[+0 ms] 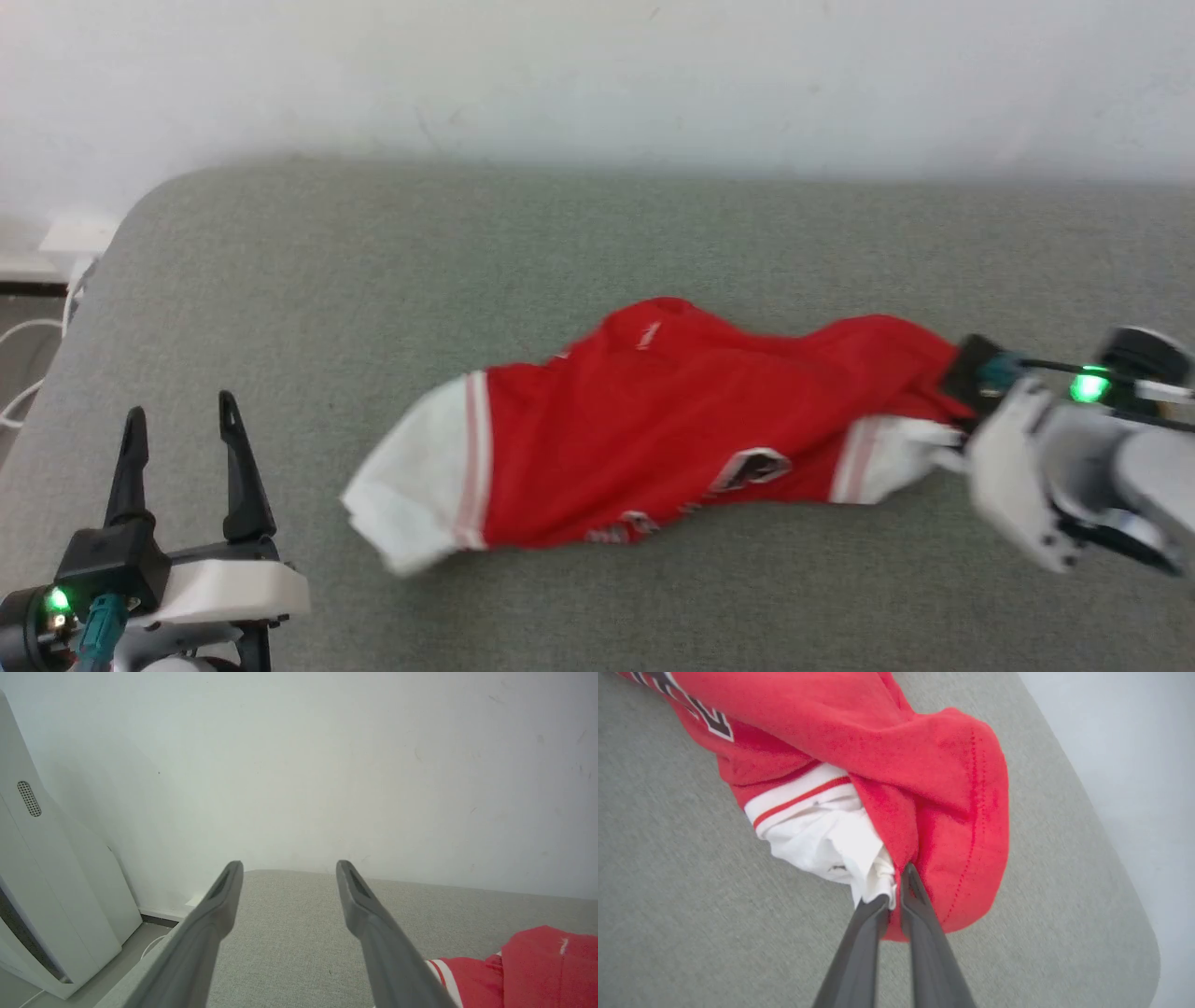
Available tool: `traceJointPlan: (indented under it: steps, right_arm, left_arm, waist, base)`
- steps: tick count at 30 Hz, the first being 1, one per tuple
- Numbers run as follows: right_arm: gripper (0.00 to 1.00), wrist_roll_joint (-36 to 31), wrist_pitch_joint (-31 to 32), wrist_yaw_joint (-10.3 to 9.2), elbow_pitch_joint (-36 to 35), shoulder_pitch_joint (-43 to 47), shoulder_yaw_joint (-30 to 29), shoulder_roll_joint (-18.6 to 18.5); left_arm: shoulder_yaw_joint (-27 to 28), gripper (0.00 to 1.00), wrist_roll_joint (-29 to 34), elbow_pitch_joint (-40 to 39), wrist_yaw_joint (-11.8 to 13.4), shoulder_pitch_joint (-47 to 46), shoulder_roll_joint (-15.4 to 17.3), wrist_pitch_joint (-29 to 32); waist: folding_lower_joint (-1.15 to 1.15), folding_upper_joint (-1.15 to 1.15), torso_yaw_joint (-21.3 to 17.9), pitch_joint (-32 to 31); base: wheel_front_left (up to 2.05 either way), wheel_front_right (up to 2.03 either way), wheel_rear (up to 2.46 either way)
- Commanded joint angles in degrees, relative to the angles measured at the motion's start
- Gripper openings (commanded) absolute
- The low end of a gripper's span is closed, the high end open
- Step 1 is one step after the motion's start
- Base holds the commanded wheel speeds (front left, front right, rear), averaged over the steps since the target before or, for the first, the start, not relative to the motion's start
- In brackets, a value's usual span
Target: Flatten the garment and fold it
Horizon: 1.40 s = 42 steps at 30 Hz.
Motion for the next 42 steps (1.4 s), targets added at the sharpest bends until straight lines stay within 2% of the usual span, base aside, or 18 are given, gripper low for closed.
traceJointPlan:
  steps: [1, 5, 8, 11, 14, 15, 16, 17, 20, 23, 28, 33, 35, 38, 42]
  right_arm:
    - [0.0, 0.3, -0.2, -0.05, 0.3, 2.4, -1.5, -2.6]
    - [0.0, 1.1, 0.7, -0.05, 1.7, 7.9, -5.2, -7.0]
    - [0.0, 2.5, 1.6, -0.05, 3.6, 13.0, -7.1, -8.3]
    - [0.0, 4.5, 1.7, -0.05, 6.1, 17.7, -8.9, -7.1]
    - [0.0, 3.6, 0.9, -0.05, 8.3, 20.6, -9.9, -5.3]
    - [0.12, 3.7, 0.0, -0.05, 8.9, 21.2, -10.8, -4.4]
    - [0.92, 3.5, -1.1, -0.05, 9.2, 21.6, -11.8, -3.6]
    - [1.0, 3.4, -2.2, -0.05, 9.3, 22.0, -13.0, -3.0]
    - [1.0, 3.0, -4.7, -0.05, 7.4, 23.0, -16.8, -2.7]
    - [1.0, 3.1, -4.7, -0.05, 1.5, 24.0, -20.8, -4.8]
    - [1.0, 2.3, -0.8, -0.05, -9.6, 25.5, -29.4, -9.5]
    - [1.0, 1.3, 5.1, -0.05, -17.4, 25.0, -37.1, -11.0]
    - [1.0, 1.0, 8.6, -0.05, -18.9, 23.1, -37.6, -10.2]
    - [1.0, 0.3, 15.2, -0.05, -18.6, 18.6, -34.8, -9.2]
    - [1.0, 0.7, 21.9, -0.05, -13.8, 10.6, -29.5, -5.9]
  left_arm:
    - [0.0, 1.0, 0.5, -0.2, -0.6, 0.6, -0.5, -0.3]
    - [-0.1, 1.0, 1.1, -0.5, -0.8, 0.9, -0.7, -0.3]
    - [0.0, 1.0, 1.3, -0.6, -1.1, 0.9, -0.8, -0.3]
    - [0.1, 1.0, 1.6, -0.4, -1.3, 0.9, -0.8, -0.3]
    - [0.3, 1.0, 1.8, -0.2, -1.5, 0.9, -0.8, -0.3]
    - [0.3, 1.0, 1.9, -0.1, -1.5, 0.9, -0.8, -0.3]
    - [0.4, 1.0, 2.0, 0.0, -1.6, 1.1, -0.8, -0.3]
    - [0.5, 1.0, 2.1, 0.2, -1.6, 1.2, -0.8, -0.3]
    - [0.5, 1.0, 2.4, 0.5, -1.8, 1.8, -0.7, -0.3]
    - [0.7, 1.0, 2.6, 0.6, -1.7, 2.5, -0.6, -0.3]
    - [0.6, 1.0, 2.9, 0.5, -1.6, 2.8, -0.6, -0.3]
    - [0.1, 1.0, 3.0, 0.3, -1.5, 2.5, -0.7, -0.3]
    - [-0.1, 1.0, 3.1, 0.1, -1.5, 2.1, -0.7, -0.3]
    - [-1.0, 1.0, 3.7, -0.1, -1.5, 0.9, -0.4, -0.3]
    - [-2.4, 1.0, 4.2, -0.3, -1.4, -1.0, -0.3, -0.3]
  waist:
    - [0.0, 0.0, -1.5, -1.1]
    - [0.0, 0.0, -2.1, -1.1]
    - [0.0, 0.0, -2.3, -0.9]
    - [0.0, 0.0, -2.6, -0.7]
    - [0.0, 0.0, -2.8, -0.8]
    - [0.0, 0.0, -2.9, -0.9]
    - [0.0, 0.0, -3.0, -1.1]
    - [0.0, 0.0, -3.1, -1.4]
    - [0.0, 0.0, -3.3, -2.4]
    - [0.0, 0.0, -3.6, -3.2]
    - [0.0, 0.0, -3.8, -3.8]
    - [0.0, 0.0, -3.5, -3.3]
    - [0.0, 0.0, -3.3, -2.5]
    - [0.0, 0.0, -2.6, -1.2]
    - [0.0, 0.0, -1.2, 0.9]
  base:
    - [0.0, 0.0, 0.0]
    - [0.0, 0.0, 0.0]
    - [0.0, 0.0, 0.0]
    - [0.0, 0.0, 0.0]
    - [0.0, 0.0, 0.0]
    - [0.0, 0.0, 0.0]
    - [0.0, 0.0, 0.0]
    - [0.0, 0.0, 0.0]
    - [0.0, 0.0, 0.0]
    - [0.0, 0.0, 0.0]
    - [0.0, 0.0, 0.0]
    - [0.0, 0.0, 0.0]
    - [0.0, 0.0, 0.0]
    - [0.0, 0.0, 0.0]
    - [0.0, 0.0, 0.0]
